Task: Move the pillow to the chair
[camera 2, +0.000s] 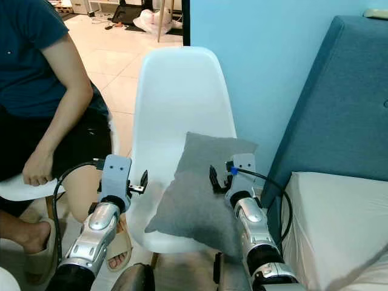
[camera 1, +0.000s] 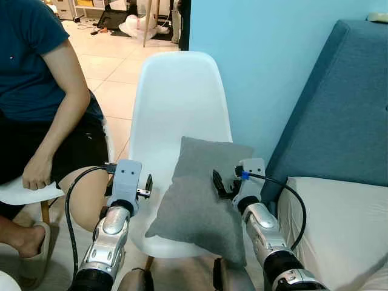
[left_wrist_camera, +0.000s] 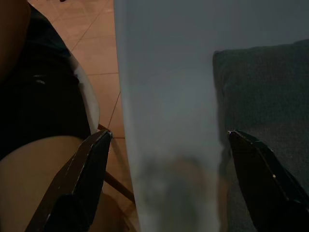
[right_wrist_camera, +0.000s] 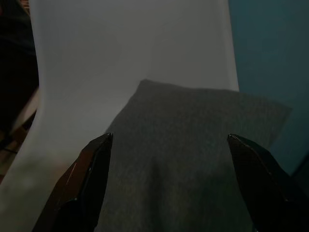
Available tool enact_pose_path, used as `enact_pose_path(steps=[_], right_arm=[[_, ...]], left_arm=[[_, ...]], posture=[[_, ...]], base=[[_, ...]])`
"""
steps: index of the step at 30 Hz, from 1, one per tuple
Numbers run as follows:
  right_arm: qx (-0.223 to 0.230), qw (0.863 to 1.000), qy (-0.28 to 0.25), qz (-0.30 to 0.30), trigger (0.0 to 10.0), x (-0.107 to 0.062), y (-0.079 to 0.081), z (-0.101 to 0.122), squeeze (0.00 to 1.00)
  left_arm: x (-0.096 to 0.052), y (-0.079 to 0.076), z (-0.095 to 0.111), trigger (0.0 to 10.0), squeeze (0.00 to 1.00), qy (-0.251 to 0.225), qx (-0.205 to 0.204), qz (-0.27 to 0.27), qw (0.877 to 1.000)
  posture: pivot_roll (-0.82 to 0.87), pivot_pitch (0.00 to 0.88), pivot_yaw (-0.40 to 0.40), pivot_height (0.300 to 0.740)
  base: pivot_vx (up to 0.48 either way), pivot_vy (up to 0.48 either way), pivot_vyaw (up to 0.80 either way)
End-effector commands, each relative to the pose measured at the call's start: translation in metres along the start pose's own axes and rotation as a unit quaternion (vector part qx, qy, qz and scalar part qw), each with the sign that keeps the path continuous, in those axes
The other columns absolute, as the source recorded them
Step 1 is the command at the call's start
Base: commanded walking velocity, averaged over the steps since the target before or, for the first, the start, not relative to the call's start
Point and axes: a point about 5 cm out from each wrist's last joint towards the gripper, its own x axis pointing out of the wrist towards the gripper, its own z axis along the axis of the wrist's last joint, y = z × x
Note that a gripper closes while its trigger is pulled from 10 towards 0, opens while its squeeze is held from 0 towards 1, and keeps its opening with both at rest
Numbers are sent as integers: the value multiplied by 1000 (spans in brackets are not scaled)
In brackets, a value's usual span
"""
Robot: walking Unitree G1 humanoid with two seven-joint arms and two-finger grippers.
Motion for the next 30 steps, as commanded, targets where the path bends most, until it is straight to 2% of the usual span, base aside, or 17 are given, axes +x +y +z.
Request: enact_pose_path(steps=[1,30], right_arm=[[7,1000,1,-3,10000,-1,0,-2,0],[7,1000,4,-2,10000,0,0,-3,0]], left_arm=[[-1,1,-2,10000,0,2,-3,3,1000],[0,5,-2,10000,0,1,-2,10,1000]], posture=[[20,30,-52,625],[22,25,-56,625]], base=[[0,0,0],[0,0,0]])
